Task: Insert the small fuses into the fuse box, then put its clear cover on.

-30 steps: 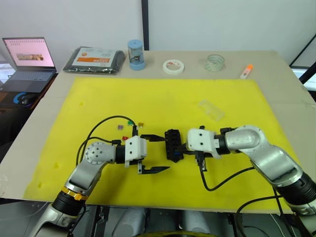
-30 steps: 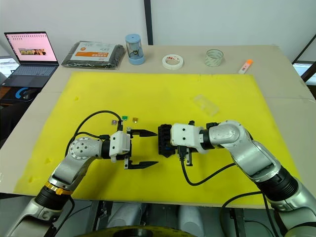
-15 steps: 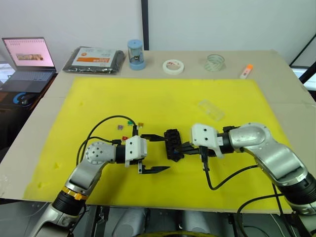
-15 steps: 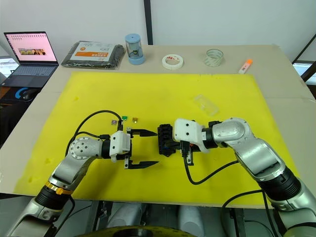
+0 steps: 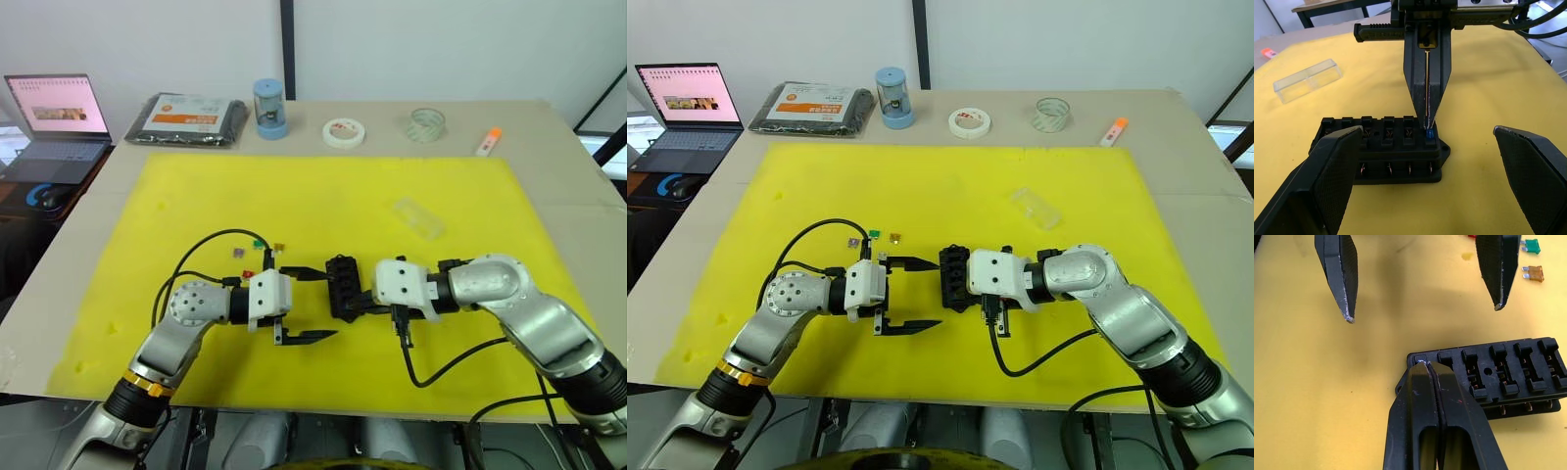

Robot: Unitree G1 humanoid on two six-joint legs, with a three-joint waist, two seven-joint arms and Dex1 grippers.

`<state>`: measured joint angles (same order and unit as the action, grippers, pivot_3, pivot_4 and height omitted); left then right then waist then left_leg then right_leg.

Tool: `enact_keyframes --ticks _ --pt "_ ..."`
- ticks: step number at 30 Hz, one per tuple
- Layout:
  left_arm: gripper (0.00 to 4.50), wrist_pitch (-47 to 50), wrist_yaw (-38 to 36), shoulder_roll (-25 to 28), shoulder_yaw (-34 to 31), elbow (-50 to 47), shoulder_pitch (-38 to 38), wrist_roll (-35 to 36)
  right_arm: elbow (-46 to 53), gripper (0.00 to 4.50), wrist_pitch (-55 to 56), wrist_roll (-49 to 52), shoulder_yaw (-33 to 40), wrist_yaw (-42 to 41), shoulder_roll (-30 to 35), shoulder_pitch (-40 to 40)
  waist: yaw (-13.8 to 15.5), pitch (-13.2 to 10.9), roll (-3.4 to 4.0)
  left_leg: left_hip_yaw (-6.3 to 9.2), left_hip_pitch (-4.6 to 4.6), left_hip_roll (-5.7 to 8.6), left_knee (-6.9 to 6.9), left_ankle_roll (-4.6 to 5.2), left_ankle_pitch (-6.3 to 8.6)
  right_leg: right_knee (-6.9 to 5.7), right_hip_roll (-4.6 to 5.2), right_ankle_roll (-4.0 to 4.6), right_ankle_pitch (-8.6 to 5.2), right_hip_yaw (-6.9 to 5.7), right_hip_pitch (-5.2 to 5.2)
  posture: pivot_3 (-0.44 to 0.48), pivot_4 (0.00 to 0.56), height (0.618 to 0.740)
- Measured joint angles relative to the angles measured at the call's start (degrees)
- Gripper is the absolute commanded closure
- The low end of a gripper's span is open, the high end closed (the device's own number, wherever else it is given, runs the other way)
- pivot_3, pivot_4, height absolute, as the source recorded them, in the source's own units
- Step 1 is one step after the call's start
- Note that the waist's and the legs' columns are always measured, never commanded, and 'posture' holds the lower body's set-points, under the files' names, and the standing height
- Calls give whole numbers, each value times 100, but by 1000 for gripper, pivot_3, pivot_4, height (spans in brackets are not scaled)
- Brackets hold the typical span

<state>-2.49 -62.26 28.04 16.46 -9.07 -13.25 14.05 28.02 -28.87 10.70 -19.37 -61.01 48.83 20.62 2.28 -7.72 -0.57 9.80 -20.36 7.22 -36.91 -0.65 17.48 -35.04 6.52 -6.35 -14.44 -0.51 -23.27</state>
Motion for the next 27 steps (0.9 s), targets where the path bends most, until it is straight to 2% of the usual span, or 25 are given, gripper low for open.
enact_keyframes --ticks 8,14,18,22,25,27 --pt "0 72 -10 56 -1 -4 26 13 -53 4488 175 7 116 15 -60 -105 -2 0 0 0 1 0 -1 0 0 0 0 0 0 0 1 0 150 740" --pt "0 557 47 302 -303 -391 132 378 -179 4488 136 680 900 48 -335 -75 -2 -5 -1 2 -4 -1 1 0 0 0 -1 0 0 1 -6 0 150 740" --pt "0 1323 -8 933 -949 -640 -55 938 -115 3586 59 1243 1600 92 -412 93 -5 -8 0 1 -2 -4 3 0 0 -2 -5 0 0 2 -5 0 150 740" --pt "0 2142 -381 2038 -1816 -343 -173 1429 -250 2139 318 1315 2259 50 -130 -184 -10 -18 4 -1 -2 -3 9 0 0 -1 -14 1 0 2 -11 0 150 740" --pt "0 2481 -403 2405 -2410 9 -204 1613 -399 1045 590 1261 2677 100 -46 -716 6 -21 5 -1 -2 -1 11 0 0 2 -12 1 0 3 -7 0 150 740" --pt "0 2467 -431 2529 -2591 258 -82 1609 -449 398 648 1262 2804 160 -53 -984 -5 -24 8 -3 -2 -1 11 0 0 1 -6 1 0 5 -8 0 150 740"
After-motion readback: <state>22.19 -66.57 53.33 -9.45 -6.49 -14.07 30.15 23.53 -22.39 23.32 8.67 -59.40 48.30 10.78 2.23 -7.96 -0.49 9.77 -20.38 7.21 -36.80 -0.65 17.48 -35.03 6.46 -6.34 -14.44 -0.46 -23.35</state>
